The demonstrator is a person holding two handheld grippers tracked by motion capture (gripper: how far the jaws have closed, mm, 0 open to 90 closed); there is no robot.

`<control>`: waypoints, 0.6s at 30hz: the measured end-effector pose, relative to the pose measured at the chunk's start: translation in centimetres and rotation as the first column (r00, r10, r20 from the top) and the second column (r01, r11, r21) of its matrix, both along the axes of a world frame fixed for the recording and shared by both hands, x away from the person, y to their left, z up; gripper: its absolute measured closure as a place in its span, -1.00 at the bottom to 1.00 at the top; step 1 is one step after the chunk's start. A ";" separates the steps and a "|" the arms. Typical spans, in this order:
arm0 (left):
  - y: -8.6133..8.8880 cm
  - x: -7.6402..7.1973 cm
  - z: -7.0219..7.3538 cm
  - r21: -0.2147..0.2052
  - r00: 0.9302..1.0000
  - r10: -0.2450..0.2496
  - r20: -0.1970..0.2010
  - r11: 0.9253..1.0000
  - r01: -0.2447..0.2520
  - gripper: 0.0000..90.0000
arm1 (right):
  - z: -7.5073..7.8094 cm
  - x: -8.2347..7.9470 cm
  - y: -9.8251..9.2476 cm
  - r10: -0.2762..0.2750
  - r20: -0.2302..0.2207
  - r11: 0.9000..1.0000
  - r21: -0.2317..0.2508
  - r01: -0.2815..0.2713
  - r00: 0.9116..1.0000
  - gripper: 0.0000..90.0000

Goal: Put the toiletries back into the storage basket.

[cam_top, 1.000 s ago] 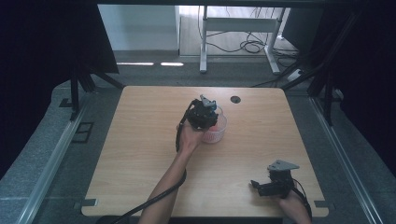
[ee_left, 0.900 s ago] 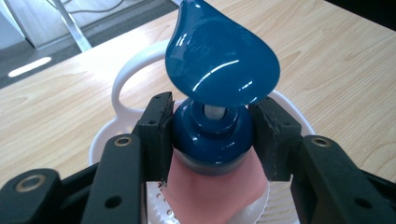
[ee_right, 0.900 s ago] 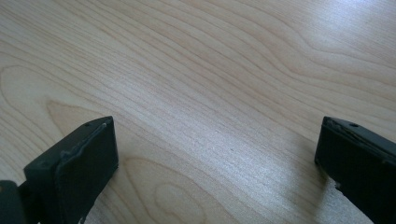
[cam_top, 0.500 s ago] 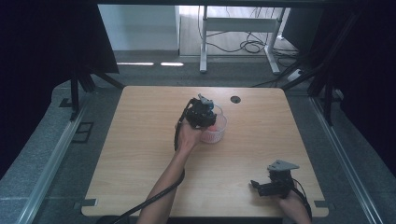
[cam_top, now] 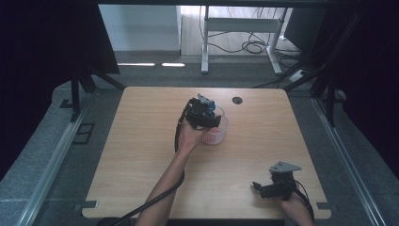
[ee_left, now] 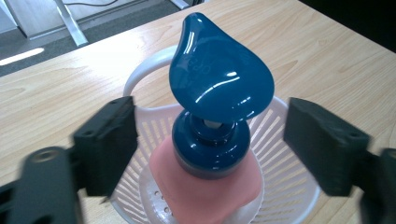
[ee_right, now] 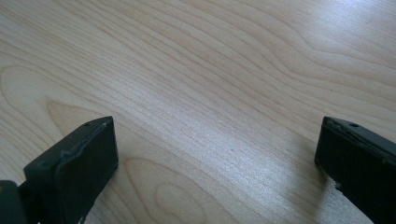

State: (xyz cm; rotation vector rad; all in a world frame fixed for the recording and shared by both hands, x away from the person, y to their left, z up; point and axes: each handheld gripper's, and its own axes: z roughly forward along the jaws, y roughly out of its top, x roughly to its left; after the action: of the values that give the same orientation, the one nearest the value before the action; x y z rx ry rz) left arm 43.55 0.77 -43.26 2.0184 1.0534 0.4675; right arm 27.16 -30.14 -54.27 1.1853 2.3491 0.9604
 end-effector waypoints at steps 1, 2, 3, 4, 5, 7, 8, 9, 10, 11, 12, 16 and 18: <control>0.0 0.0 0.0 -0.003 1.000 0.003 0.002 1.000 -0.003 -0.68 | 0.0 0.0 0.0 0.001 0.002 1.000 -0.001 -0.001 1.000 -1.00; 0.1 0.0 0.0 -0.008 1.000 0.004 0.000 1.000 -0.004 -0.71 | 0.0 0.0 0.0 0.000 0.000 1.000 0.000 0.000 1.000 -1.00; 0.2 0.0 0.1 -0.013 1.000 0.007 -0.002 1.000 -0.007 -0.72 | 0.0 0.0 0.0 0.000 0.000 1.000 0.000 0.000 1.000 -1.00; 0.2 -0.1 0.1 -0.018 1.000 0.010 -0.001 1.000 -0.010 -0.72 | 0.0 0.0 0.0 0.001 0.002 1.000 -0.001 -0.001 1.000 -1.00; 0.3 -0.1 0.1 -0.021 1.000 0.011 0.001 1.000 -0.011 -0.73 | 0.0 0.0 0.0 0.000 0.000 1.000 0.000 0.000 1.000 -1.00; 0.5 -0.2 0.2 -0.035 1.000 0.012 0.000 0.999 -0.012 -0.75 | 0.0 0.0 0.0 0.000 0.000 1.000 0.000 0.000 1.000 -1.00; 0.6 -0.2 0.3 -0.039 1.000 0.010 -0.001 0.999 -0.010 -0.75 | 0.0 0.0 0.0 0.000 0.000 1.000 0.000 0.000 1.000 -1.00; 0.7 -0.3 0.3 -0.042 1.000 0.008 -0.002 0.999 -0.008 -0.75 | 0.0 0.0 0.0 0.000 0.000 1.000 0.000 0.000 1.000 -1.00; 0.8 -0.4 0.3 -0.045 1.000 0.004 -0.003 0.999 -0.004 -0.75 | 0.0 0.0 0.0 0.000 0.000 1.000 0.000 0.000 1.000 -1.00; 0.9 -0.4 0.3 -0.049 1.000 0.001 -0.004 0.999 -0.001 -0.75 | 0.0 0.0 0.0 0.001 0.002 1.000 -0.001 -0.001 1.000 -1.00; 0.9 -0.5 0.3 -0.055 1.000 -0.002 -0.004 0.999 0.001 -0.75 | 0.0 0.0 0.0 0.000 0.000 1.000 0.000 0.000 1.000 -1.00; 1.4 -0.8 0.4 -0.075 1.000 -0.008 -0.004 0.997 0.008 -0.75 | 0.0 0.0 0.0 0.000 0.000 1.000 0.000 0.000 1.000 -1.00; 1.5 -0.9 0.4 -0.086 1.000 -0.012 -0.010 0.996 0.011 -0.75 | 0.0 0.0 0.0 0.000 0.001 1.000 -0.001 0.000 1.000 -1.00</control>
State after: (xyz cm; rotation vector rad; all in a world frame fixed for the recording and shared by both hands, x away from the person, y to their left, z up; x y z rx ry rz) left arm 42.69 2.27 -42.83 1.9521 1.0501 0.3986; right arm 27.16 -30.14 -54.27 1.1844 2.3487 0.9594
